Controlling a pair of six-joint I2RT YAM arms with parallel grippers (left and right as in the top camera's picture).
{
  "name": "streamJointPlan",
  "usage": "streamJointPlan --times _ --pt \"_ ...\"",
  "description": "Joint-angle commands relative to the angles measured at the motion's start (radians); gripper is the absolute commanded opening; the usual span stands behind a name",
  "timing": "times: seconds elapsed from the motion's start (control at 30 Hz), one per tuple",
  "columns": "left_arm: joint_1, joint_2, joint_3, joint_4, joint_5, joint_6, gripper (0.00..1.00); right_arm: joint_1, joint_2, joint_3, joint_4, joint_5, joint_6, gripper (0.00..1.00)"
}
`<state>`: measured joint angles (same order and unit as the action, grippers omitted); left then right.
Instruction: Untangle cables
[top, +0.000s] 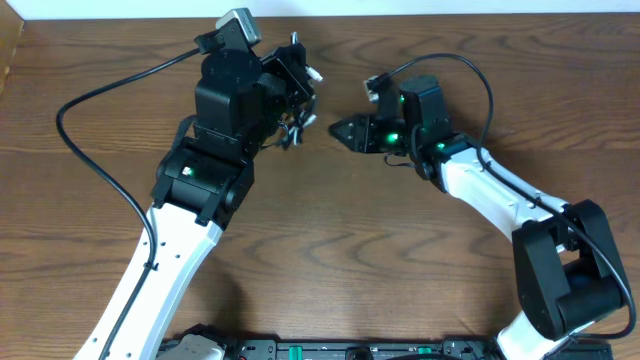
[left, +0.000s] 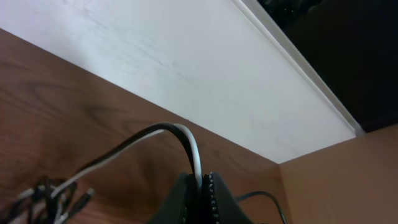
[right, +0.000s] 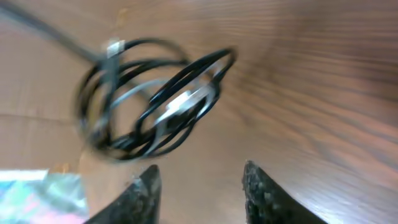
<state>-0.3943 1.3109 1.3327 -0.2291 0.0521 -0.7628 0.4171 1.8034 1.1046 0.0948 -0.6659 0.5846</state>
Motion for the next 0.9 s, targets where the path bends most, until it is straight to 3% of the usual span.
streamJointPlan --times 0.0,0.57,0.87 --pt "0.005 -0.010 0.008 0.006 -0.013 -0.002 0.07 0.040 -0.035 0.007 0.041 -0.079 -0.041 0.45" --pt "0.005 -0.009 0.008 -0.024 -0.011 -0.003 0.07 0.172 -0.034 0.007 0.096 0.594 -0.023 0.44" --pt "0.004 -0.009 0.008 -0.024 -0.008 -0.036 0.07 0.174 -0.034 0.007 0.098 0.607 -0.051 0.44"
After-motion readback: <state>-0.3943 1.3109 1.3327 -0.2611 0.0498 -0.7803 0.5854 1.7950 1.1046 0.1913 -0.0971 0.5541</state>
